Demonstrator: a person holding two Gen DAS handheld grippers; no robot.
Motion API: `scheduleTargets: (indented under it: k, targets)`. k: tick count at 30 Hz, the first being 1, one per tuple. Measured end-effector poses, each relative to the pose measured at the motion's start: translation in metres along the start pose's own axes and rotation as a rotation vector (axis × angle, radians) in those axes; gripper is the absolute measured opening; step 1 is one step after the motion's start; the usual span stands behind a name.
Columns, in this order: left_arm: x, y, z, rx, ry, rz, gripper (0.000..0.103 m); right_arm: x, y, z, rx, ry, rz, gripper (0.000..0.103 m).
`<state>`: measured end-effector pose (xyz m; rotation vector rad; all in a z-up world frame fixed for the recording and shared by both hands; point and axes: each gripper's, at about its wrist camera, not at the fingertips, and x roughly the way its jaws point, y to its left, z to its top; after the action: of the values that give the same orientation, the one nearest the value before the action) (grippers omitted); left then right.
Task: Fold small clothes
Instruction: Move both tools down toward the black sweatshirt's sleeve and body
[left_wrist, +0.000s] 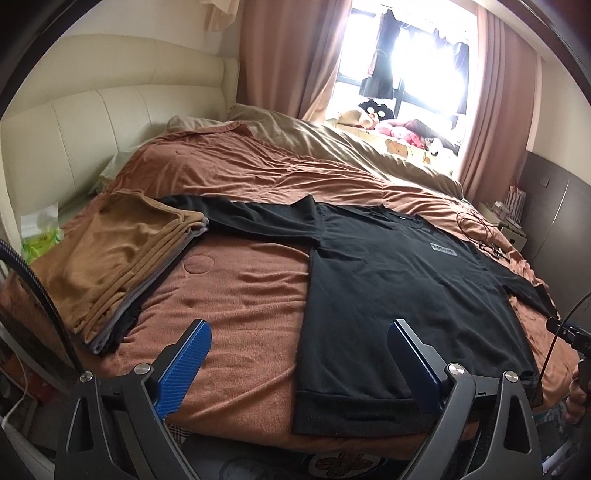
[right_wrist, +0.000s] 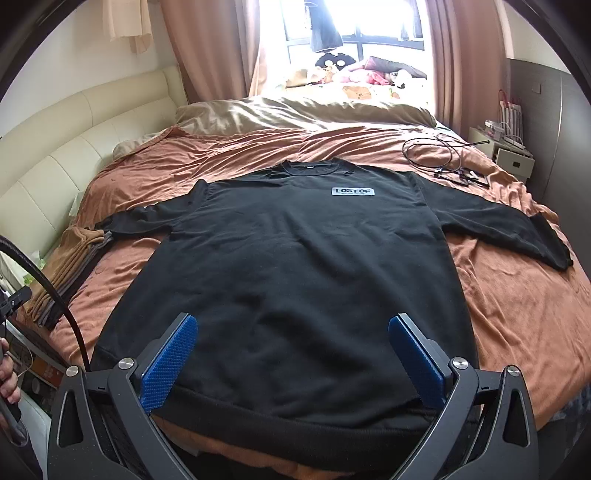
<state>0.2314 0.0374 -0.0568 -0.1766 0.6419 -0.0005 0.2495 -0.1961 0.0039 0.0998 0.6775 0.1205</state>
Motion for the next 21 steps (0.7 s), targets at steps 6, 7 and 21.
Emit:
scheduleTargets:
  k: [6,7,21]
  targets:
    - [0.031,0.0,0.021,-0.01,0.024,-0.005,0.093,0.031,0.006,0.025,-0.011,0.024,0.009,0.103]
    - [0.036,0.0,0.024,-0.011,0.027,-0.006,0.093,0.036,0.008,0.029,-0.013,0.027,0.01,0.103]
    - [0.112,0.023,0.068,-0.073,0.078,-0.019,0.085,0.118,0.02,0.074,-0.018,0.061,0.064,0.103]
